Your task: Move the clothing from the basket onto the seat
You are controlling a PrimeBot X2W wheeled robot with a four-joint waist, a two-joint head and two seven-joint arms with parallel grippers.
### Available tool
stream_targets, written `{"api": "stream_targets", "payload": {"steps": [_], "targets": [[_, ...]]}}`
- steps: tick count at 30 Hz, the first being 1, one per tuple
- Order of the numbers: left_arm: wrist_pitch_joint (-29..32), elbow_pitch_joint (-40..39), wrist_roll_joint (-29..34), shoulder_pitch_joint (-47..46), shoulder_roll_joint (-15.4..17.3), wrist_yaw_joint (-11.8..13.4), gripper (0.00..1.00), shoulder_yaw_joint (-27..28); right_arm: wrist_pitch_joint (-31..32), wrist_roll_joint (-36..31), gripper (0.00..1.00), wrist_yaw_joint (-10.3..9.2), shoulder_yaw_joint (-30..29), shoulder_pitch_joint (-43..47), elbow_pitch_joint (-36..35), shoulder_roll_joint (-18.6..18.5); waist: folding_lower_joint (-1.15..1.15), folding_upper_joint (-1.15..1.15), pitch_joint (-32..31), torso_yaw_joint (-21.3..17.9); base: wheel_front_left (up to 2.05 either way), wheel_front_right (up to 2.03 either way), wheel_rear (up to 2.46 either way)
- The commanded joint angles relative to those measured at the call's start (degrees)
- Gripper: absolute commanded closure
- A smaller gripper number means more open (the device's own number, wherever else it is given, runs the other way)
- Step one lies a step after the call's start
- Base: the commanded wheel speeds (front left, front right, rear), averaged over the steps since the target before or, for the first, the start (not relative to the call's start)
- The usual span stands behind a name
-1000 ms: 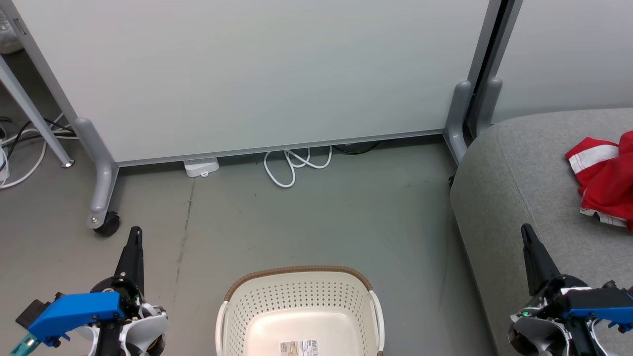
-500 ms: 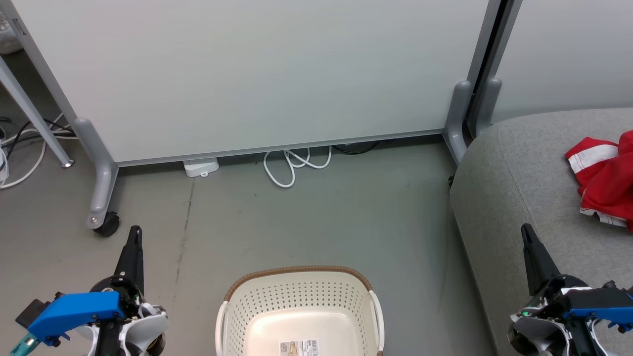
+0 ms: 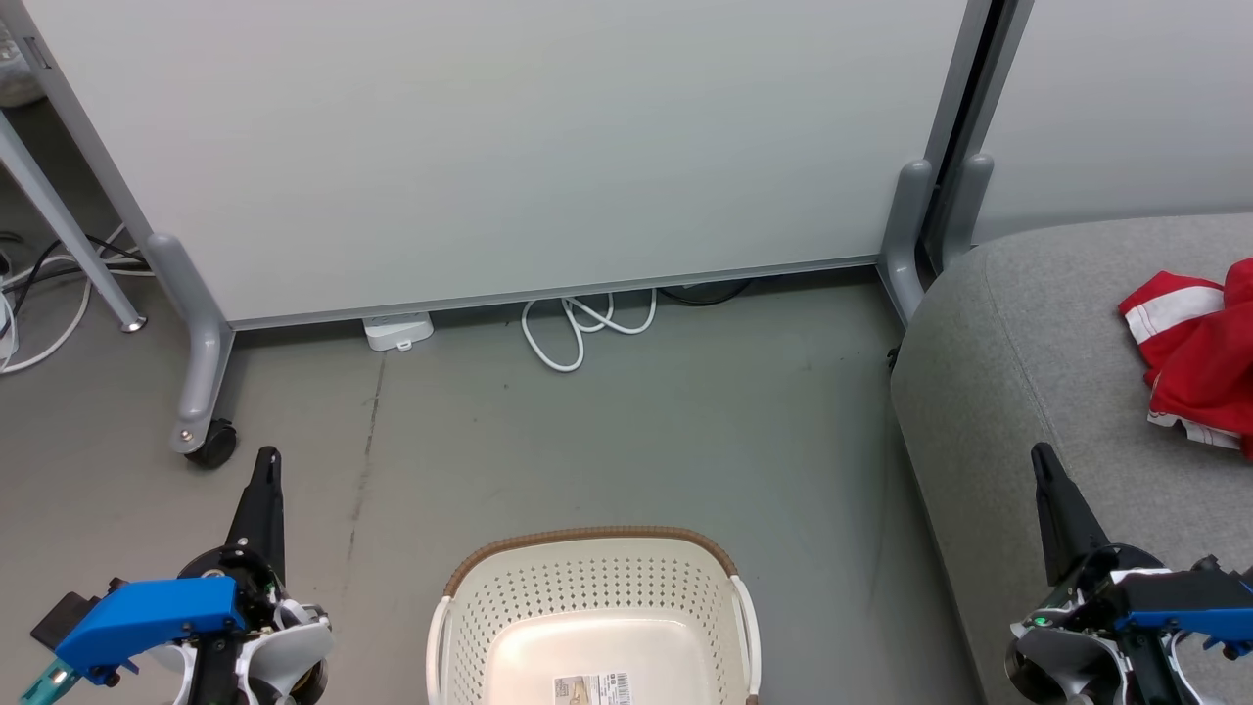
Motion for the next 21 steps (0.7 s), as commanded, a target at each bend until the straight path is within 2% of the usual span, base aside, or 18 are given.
{"api": "stream_targets", "payload": {"steps": [1,21], "targets": [[0.2,-0.1,-0.1,-0.6,-0.1,0.1,1.00,0.2,0.2,0.1,1.00,0.02,-0.1,-0.7,0.1,0.1,0.00,0.00,0.0,0.0,0.00,0.00,0.00],[0.2,-0.1,-0.1,-0.6,-0.1,0.1,1.00,0.2,0.2,0.1,1.00,0.02,-0.1,-0.7,0.1,0.1,0.00,0.00,0.0,0.0,0.00,0.00,0.00]]}}
